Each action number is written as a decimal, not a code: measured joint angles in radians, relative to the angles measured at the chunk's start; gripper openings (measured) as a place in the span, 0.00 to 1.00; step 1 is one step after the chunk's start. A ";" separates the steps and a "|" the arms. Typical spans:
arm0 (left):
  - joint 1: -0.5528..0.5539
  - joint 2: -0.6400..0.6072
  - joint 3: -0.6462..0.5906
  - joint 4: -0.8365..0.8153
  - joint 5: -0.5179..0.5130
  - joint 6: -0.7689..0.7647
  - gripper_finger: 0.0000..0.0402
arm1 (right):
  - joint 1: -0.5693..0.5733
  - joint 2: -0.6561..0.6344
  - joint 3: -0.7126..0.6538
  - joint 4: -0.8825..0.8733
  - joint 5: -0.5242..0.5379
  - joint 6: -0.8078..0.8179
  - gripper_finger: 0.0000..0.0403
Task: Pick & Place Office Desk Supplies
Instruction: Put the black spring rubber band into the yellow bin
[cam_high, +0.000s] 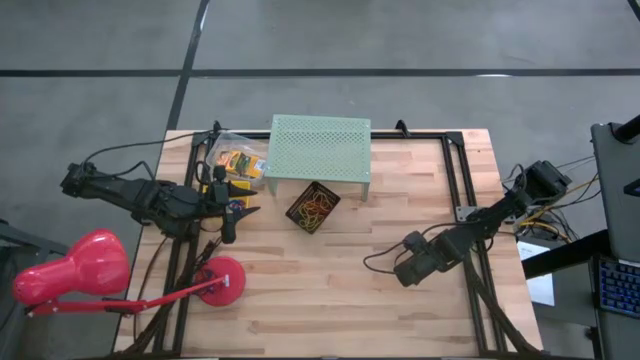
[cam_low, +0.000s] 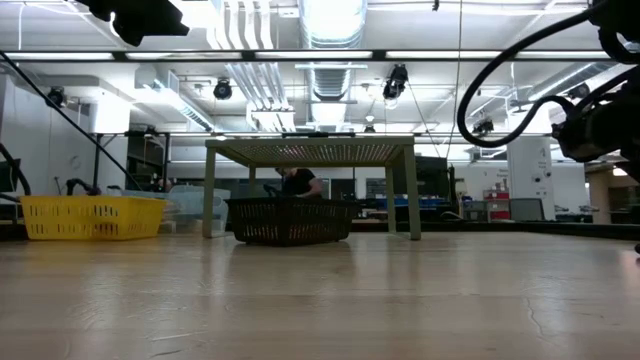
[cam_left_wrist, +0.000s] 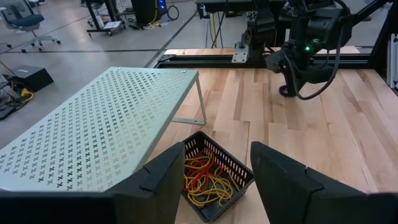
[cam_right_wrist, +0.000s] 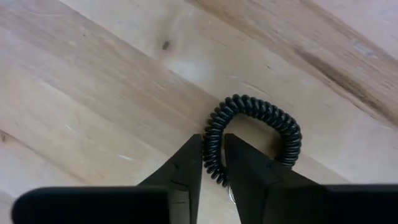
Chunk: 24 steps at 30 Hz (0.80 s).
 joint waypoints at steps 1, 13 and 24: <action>0.000 0.000 0.000 0.000 0.000 0.000 0.46 | 0.000 0.000 0.000 -0.001 0.000 0.000 0.15; 0.000 0.000 0.000 0.000 0.000 0.000 0.46 | 0.000 0.000 0.000 0.003 0.001 -0.005 0.06; 0.001 0.000 0.000 0.000 0.000 0.000 0.46 | 0.000 0.001 0.058 0.013 0.042 -0.115 0.05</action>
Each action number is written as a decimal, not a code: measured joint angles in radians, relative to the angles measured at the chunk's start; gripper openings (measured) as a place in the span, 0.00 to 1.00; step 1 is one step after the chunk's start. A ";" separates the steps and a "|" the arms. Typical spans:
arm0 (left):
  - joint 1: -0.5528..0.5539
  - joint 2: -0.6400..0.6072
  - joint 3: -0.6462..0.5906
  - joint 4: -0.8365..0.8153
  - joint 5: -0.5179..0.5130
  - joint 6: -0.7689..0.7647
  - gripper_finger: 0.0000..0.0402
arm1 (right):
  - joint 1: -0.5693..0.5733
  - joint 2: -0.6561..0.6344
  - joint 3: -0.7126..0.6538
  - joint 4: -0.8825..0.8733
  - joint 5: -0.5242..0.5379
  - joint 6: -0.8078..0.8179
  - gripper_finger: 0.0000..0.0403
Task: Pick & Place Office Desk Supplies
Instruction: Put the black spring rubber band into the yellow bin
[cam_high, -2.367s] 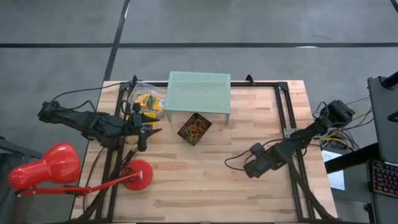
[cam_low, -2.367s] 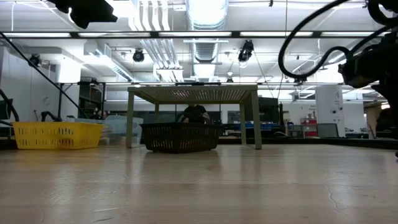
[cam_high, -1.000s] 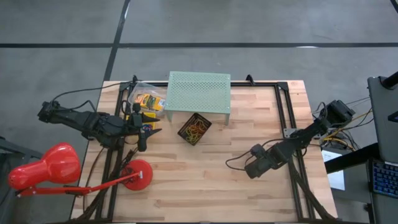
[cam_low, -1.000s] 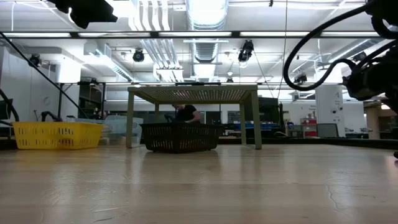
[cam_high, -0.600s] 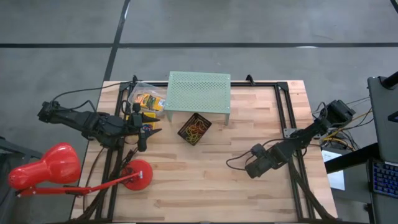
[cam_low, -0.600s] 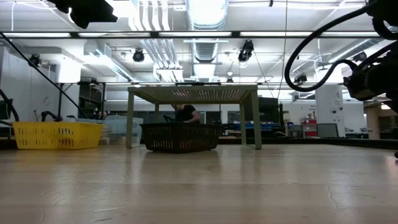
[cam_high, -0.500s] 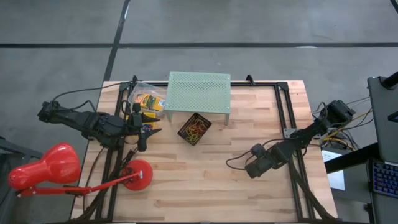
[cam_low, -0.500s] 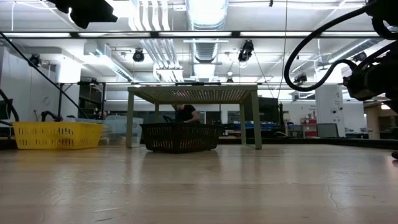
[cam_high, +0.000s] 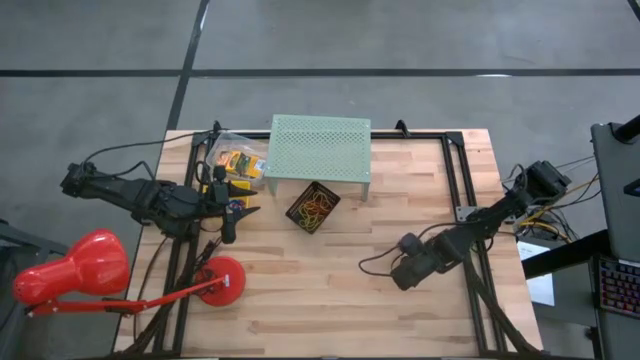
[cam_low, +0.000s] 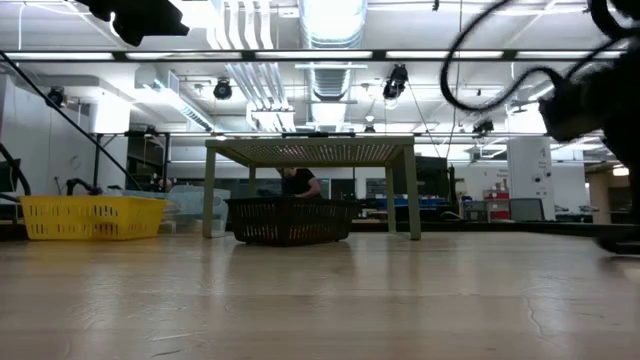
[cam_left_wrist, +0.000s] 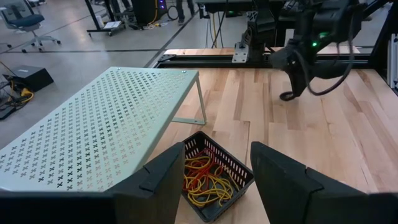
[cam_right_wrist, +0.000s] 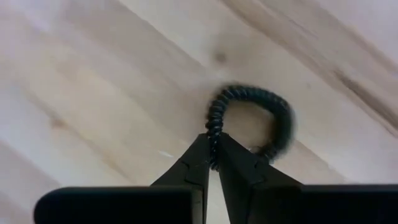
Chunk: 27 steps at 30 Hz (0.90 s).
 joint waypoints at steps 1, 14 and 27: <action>0.000 0.000 0.000 0.000 0.000 0.000 0.46 | 0.000 0.000 0.012 0.001 0.016 -0.026 0.05; 0.000 0.000 0.000 0.000 0.000 0.000 0.46 | -0.012 0.000 0.195 0.060 0.481 -0.541 0.05; 0.000 0.000 0.000 0.000 0.000 0.000 0.46 | -0.031 0.003 0.132 0.807 0.726 -1.419 0.05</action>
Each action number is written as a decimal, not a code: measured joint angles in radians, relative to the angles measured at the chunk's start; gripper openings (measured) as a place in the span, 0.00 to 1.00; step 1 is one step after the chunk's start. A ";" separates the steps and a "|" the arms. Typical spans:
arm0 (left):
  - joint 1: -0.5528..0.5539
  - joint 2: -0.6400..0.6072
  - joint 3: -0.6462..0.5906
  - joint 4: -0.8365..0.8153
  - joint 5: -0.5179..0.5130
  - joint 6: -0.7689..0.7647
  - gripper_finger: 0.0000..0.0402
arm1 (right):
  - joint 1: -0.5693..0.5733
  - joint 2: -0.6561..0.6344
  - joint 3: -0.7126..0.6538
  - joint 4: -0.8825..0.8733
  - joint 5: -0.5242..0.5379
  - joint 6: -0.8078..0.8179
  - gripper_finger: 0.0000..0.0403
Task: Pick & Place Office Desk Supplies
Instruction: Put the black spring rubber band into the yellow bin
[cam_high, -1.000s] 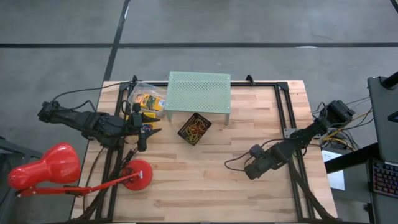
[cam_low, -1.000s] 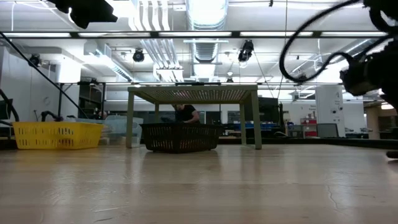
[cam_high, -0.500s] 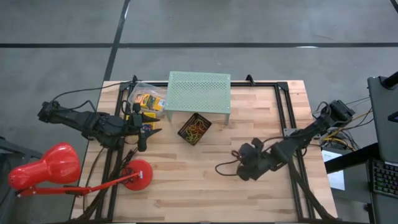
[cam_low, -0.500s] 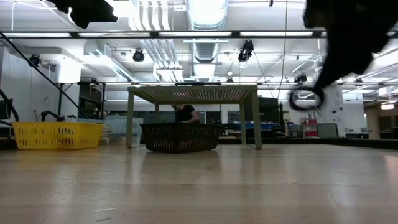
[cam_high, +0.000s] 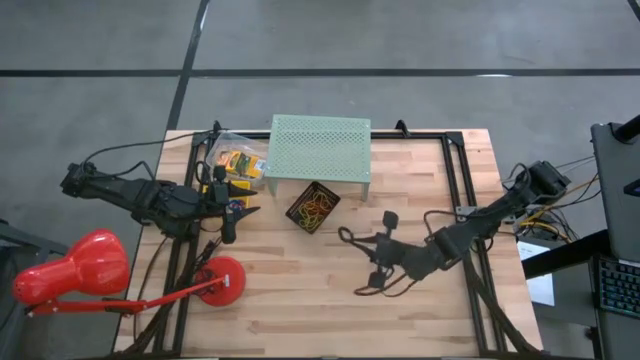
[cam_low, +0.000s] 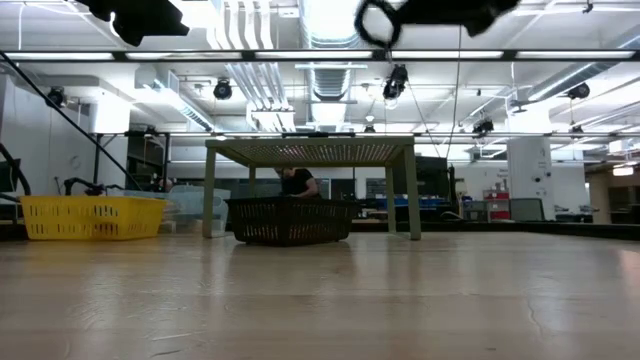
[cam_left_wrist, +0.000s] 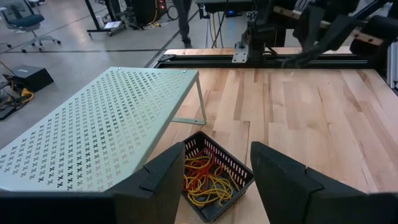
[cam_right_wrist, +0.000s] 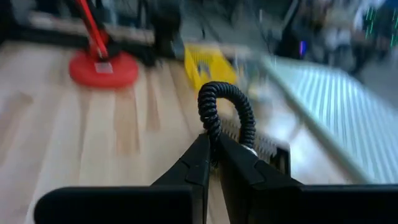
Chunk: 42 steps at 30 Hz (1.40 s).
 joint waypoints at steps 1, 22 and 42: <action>0.000 0.000 0.000 0.000 0.000 0.000 0.46 | -0.008 0.001 -0.019 0.089 -0.017 -0.054 0.05; -0.001 0.000 0.000 -0.003 0.000 0.000 0.46 | -0.378 0.409 -0.001 0.930 -0.661 -0.197 0.05; 0.000 0.000 0.000 -0.024 0.000 0.000 0.46 | -0.430 0.784 0.442 0.984 -0.671 -0.177 0.05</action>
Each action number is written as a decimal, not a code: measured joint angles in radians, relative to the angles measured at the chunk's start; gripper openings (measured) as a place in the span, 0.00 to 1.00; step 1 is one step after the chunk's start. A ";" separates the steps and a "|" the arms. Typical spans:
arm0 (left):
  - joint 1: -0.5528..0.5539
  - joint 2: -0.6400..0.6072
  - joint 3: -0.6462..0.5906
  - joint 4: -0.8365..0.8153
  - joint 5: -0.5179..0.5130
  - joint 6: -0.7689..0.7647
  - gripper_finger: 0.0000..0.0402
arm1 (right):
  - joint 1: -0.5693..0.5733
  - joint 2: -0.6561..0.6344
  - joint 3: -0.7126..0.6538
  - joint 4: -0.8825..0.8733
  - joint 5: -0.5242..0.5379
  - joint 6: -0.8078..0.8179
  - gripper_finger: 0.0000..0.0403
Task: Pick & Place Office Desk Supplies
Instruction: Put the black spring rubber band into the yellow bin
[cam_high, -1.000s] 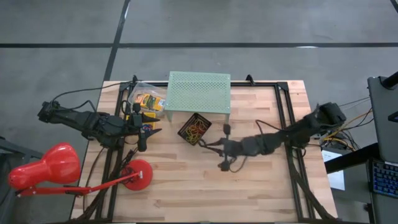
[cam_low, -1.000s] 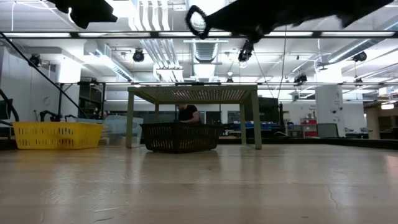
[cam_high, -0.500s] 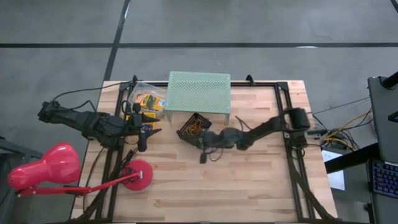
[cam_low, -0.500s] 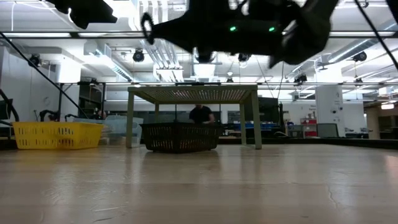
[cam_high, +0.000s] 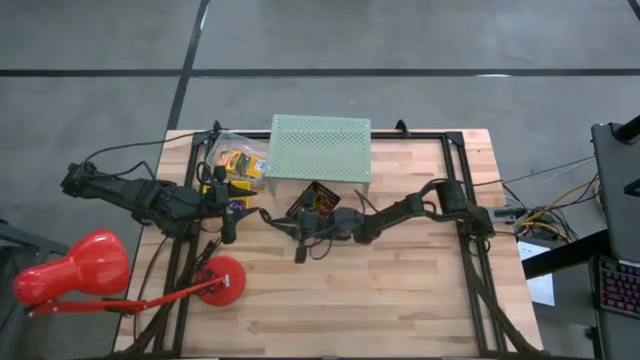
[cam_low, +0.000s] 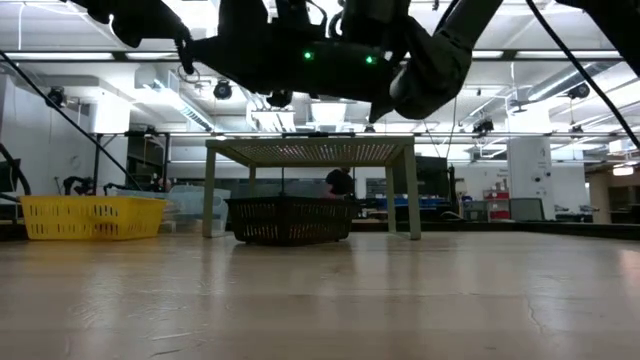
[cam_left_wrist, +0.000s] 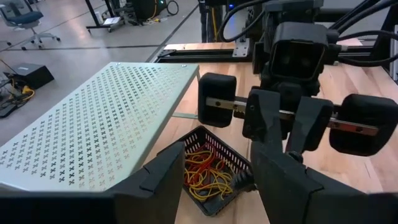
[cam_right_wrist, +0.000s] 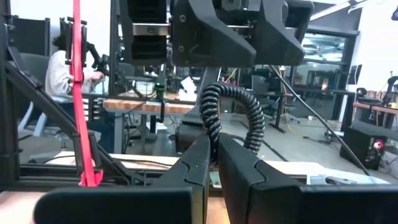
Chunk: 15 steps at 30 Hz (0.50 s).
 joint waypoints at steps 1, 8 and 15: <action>0.000 0.000 0.000 -0.001 0.000 0.000 0.46 | -0.001 -0.003 -0.002 -0.001 0.000 -0.001 0.05; 0.001 0.000 0.000 0.000 0.000 0.000 0.46 | -0.004 -0.016 -0.008 0.004 0.000 -0.044 0.06; 0.001 0.000 0.000 0.001 0.000 0.000 0.46 | -0.006 -0.020 0.020 0.004 0.001 -0.068 0.06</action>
